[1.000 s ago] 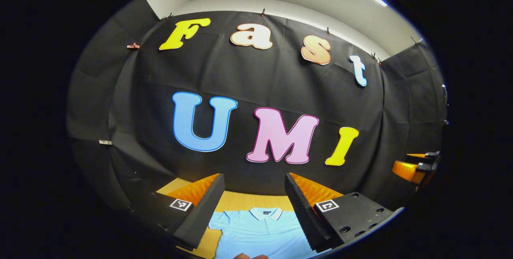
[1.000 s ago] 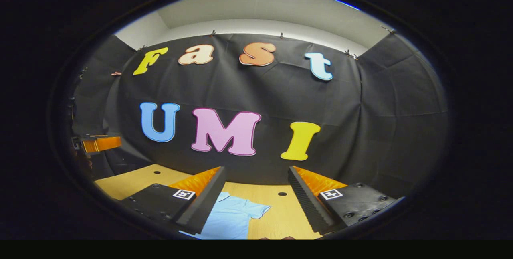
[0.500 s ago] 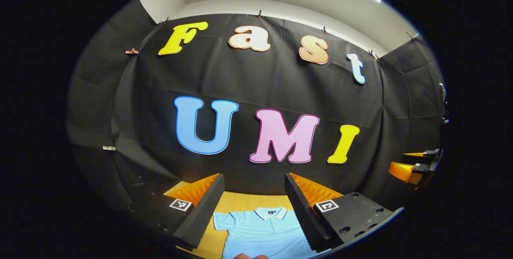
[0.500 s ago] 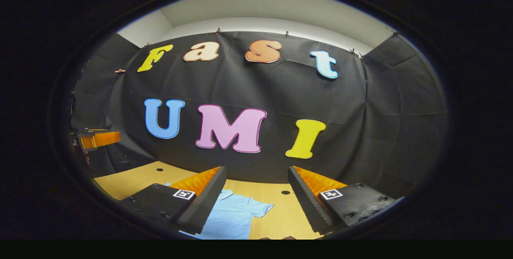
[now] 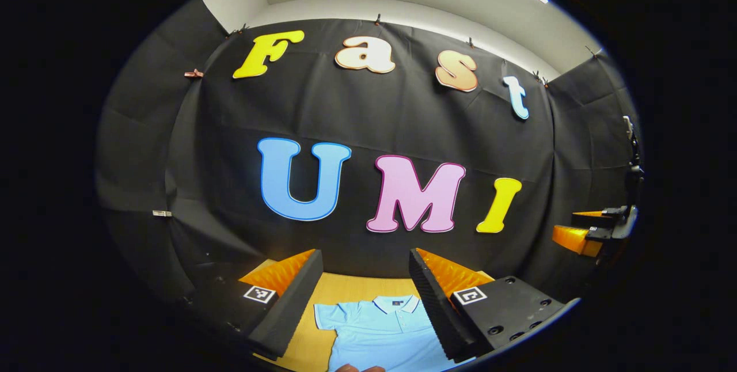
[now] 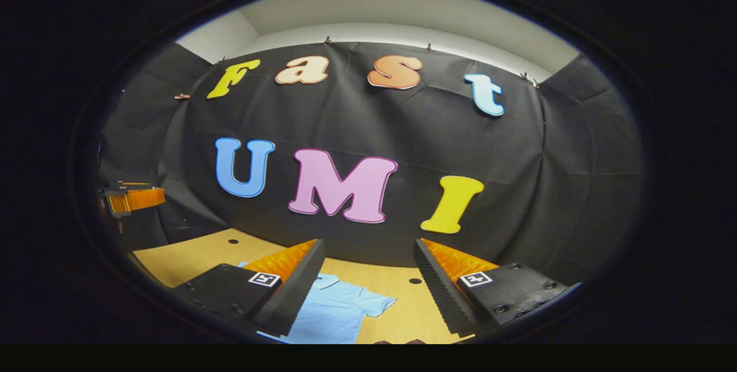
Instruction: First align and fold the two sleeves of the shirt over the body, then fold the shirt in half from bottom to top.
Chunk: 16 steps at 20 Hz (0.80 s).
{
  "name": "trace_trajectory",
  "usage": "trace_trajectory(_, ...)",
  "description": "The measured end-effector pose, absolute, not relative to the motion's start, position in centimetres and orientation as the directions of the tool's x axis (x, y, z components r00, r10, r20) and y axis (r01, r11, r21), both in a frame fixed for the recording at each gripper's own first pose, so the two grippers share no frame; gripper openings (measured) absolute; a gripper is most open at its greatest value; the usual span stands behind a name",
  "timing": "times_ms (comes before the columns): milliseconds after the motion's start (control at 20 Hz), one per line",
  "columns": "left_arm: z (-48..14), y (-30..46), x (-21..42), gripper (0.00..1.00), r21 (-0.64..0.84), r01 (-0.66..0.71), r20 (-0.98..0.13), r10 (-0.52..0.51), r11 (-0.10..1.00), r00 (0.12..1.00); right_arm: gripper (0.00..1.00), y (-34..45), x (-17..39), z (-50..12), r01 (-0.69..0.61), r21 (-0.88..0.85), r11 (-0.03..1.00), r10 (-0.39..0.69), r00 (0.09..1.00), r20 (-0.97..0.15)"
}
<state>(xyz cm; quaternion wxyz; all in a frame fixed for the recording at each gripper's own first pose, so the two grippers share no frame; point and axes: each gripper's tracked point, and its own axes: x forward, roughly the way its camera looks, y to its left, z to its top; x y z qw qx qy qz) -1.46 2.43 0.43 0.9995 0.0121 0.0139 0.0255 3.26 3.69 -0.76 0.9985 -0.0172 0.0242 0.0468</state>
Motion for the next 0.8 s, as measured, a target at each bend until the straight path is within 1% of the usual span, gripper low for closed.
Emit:
trace_trajectory(200, 0.7, 3.0, -1.7, 0.96, -0.001, -0.017, -0.022, 0.017, 1.0, 1.0, 0.96, 3.7, 5.1, 0.1, -0.111, -0.048, 0.993, 0.108, 0.993, -0.05)
trace_trajectory(300, 0.6, 3.9, -1.5, 0.96, 0.01, -0.028, -0.031, 0.028, 1.0, 0.999, 0.96, 3.9, 6.5, -1.1, -0.136, -0.036, 0.99, 0.131, 0.985, -0.11)
trace_trajectory(450, 0.4, 4.1, -0.9, 0.96, 0.026, -0.032, -0.03, 0.033, 0.999, 0.999, 0.97, 3.4, 9.6, -2.4, -0.146, -0.001, 0.989, 0.144, 0.976, -0.162)
trace_trajectory(600, -0.1, 4.4, 0.1, 0.96, 0.009, -0.061, -0.036, 0.061, 0.998, 0.997, 0.97, 2.9, 13.5, -4.9, -0.169, 0.003, 0.986, 0.166, 0.963, -0.211)
trace_trajectory(650, -0.2, 4.3, 0.4, 0.96, -0.008, -0.068, -0.034, 0.068, 0.998, 0.997, 0.97, 3.1, 14.9, -6.3, -0.2, 0.005, 0.98, 0.195, 0.952, -0.236)
trace_trajectory(700, -0.3, 4.1, 0.8, 0.96, -0.017, -0.075, -0.035, 0.074, 0.997, 0.997, 0.97, 3.2, 16.2, -8.1, -0.227, 0.005, 0.974, 0.219, 0.937, -0.272)
trace_trajectory(800, -1.0, 3.8, 1.7, 0.96, 0.015, -0.093, -0.051, 0.094, 0.996, 0.994, 0.97, 2.8, 18.8, -11.9, -0.255, -0.009, 0.967, 0.237, 0.911, -0.336)
